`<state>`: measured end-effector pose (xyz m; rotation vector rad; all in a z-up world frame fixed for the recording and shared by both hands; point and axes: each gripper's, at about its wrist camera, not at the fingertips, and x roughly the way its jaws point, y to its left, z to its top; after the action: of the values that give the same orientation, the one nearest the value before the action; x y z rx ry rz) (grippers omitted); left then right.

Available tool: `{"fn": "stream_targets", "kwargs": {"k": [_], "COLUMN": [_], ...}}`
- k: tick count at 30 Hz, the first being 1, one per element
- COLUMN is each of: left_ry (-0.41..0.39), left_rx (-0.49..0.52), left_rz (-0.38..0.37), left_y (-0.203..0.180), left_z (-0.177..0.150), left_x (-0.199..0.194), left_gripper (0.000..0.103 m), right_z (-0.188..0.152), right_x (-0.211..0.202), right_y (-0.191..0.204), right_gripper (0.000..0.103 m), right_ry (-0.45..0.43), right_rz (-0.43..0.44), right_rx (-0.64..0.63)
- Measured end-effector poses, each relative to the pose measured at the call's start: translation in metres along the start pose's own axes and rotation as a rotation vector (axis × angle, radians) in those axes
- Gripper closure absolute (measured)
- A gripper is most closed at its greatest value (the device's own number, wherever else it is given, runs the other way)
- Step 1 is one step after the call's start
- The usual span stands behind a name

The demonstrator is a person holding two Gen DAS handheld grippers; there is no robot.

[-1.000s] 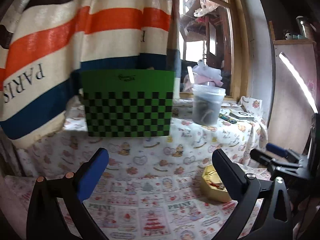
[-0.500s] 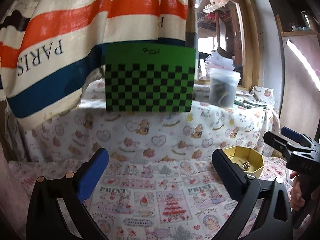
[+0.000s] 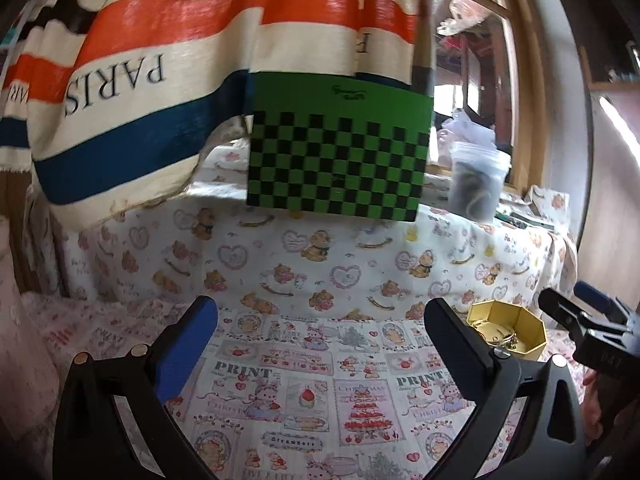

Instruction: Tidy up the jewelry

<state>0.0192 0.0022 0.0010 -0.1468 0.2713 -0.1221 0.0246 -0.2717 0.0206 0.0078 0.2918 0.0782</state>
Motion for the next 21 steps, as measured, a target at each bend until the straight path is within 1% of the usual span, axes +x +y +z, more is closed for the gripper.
{"fn": "stream_targets", "kwargs": {"k": [3, 7, 10, 11, 13, 16, 19, 21], "left_ry": [0.015, 0.012, -0.016, -0.03, -0.041, -0.009, 0.007, 0.0], "left_rx": [-0.017, -0.013, 0.036, 0.05, 0.074, 0.076, 0.096, 0.122], "left_rz": [0.005, 0.017, 0.026, 0.018, 0.03, 0.014, 0.046, 0.047], "left_y": [0.004, 0.002, -0.006, -0.008, -0.012, -0.013, -0.017, -0.022], "left_z": [0.0, 0.0, -0.002, -0.001, -0.002, -0.002, -0.003, -0.004], "left_x": [0.005, 0.009, 0.007, 0.005, 0.003, 0.006, 0.009, 0.008], "left_gripper": [0.001, 0.001, 0.001, 0.001, 0.0, 0.0, 0.001, 0.0], "right_z": [-0.001, -0.002, -0.001, -0.001, -0.001, -0.001, -0.001, -0.002], "right_x": [0.001, 0.002, 0.0, 0.001, 0.002, 0.005, 0.006, 0.007], "right_y": [0.0, 0.001, 0.0, -0.001, 0.0, 0.0, 0.002, 0.003], "right_gripper": [0.0, 0.0, 0.0, 0.0, 0.0, 0.0, 0.0, 0.0], "right_ry": [0.001, -0.001, -0.014, -0.014, -0.006, 0.006, 0.01, 0.014], "right_rz": [-0.008, -0.016, -0.03, -0.03, -0.042, -0.048, -0.052, -0.058], "right_rx": [-0.004, -0.013, -0.002, 0.001, 0.0, -0.006, -0.016, -0.025]}}
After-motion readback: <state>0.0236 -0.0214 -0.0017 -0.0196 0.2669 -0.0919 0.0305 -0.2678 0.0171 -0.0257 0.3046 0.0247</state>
